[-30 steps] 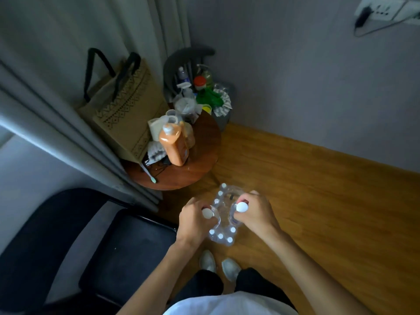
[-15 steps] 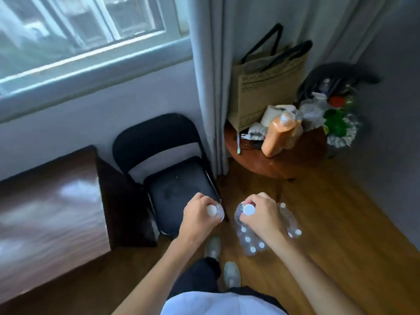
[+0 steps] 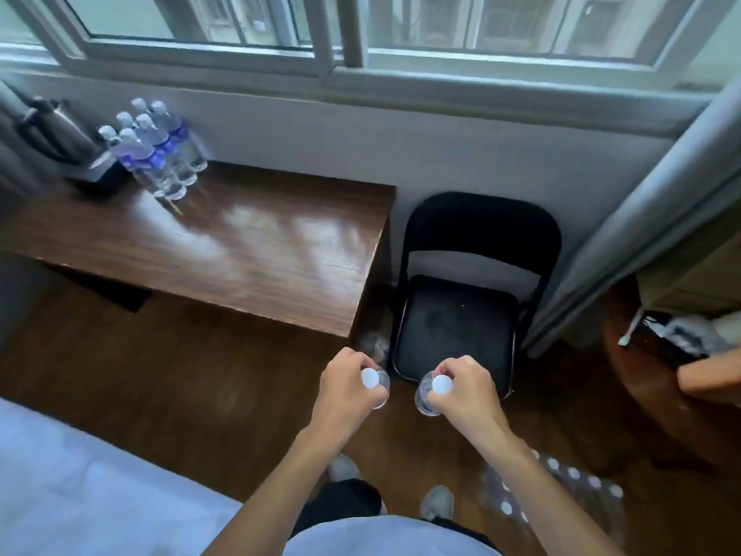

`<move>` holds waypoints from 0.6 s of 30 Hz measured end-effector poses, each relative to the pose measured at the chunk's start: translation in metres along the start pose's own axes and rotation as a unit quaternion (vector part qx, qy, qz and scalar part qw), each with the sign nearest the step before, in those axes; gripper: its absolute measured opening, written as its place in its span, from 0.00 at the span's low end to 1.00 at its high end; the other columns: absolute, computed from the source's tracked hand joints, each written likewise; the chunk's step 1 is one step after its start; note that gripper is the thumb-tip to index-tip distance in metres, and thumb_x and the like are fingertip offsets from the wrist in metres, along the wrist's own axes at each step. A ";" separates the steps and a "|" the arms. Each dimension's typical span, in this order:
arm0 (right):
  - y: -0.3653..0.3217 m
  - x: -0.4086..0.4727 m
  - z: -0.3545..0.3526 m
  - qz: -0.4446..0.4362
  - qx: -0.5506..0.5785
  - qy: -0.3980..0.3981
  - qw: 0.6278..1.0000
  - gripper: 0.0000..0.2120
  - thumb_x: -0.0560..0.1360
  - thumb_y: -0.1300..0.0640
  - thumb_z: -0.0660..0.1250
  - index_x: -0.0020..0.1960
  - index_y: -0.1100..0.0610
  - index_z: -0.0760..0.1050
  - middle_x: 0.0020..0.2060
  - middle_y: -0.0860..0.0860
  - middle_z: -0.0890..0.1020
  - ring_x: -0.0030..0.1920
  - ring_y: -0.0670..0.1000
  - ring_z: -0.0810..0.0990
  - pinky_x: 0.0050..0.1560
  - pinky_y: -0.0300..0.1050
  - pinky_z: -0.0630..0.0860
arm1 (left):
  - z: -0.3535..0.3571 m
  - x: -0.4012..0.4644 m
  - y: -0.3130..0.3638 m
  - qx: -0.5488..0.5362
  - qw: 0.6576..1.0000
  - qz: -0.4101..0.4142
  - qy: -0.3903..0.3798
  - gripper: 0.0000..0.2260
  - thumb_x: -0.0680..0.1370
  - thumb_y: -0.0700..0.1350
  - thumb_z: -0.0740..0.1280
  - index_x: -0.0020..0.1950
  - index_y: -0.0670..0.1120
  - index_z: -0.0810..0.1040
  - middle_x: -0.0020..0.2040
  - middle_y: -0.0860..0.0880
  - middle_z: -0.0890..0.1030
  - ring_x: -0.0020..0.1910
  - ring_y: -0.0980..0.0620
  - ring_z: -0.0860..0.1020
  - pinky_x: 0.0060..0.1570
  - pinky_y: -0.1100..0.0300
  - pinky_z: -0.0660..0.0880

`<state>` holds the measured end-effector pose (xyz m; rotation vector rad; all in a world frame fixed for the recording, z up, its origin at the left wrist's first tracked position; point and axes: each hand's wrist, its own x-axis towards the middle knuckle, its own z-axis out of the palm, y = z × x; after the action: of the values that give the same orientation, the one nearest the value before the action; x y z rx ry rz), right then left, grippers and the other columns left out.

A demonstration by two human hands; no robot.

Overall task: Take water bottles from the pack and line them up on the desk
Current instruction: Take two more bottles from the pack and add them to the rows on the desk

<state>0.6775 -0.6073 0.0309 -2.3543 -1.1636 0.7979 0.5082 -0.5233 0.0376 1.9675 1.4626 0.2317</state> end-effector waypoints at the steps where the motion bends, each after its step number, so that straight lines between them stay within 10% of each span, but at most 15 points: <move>1: -0.013 0.002 0.011 -0.012 -0.005 -0.009 1.000 0.11 0.65 0.56 0.75 0.45 0.51 0.78 0.46 0.47 0.76 0.43 0.48 0.75 0.35 0.29 0.68 | -0.010 0.000 -0.014 -0.005 1.000 -0.018 0.005 0.11 0.66 0.46 0.77 0.46 0.49 0.80 0.46 0.55 0.76 0.44 0.54 0.77 0.40 0.67 0.76; 18: -0.219 0.021 0.181 -0.146 -0.104 -0.185 0.966 0.09 0.68 0.57 0.73 0.45 0.50 0.76 0.46 0.46 0.75 0.43 0.46 0.76 0.38 0.30 0.69 | -0.122 -0.018 -0.216 -0.078 0.960 -0.249 0.102 0.14 0.69 0.46 0.78 0.52 0.50 0.79 0.52 0.54 0.77 0.48 0.54 0.77 0.42 0.72 0.76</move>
<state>0.4427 -0.4471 0.0112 -2.1680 -1.7784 1.0813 0.2706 -0.4579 0.0045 1.4256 1.9554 0.3193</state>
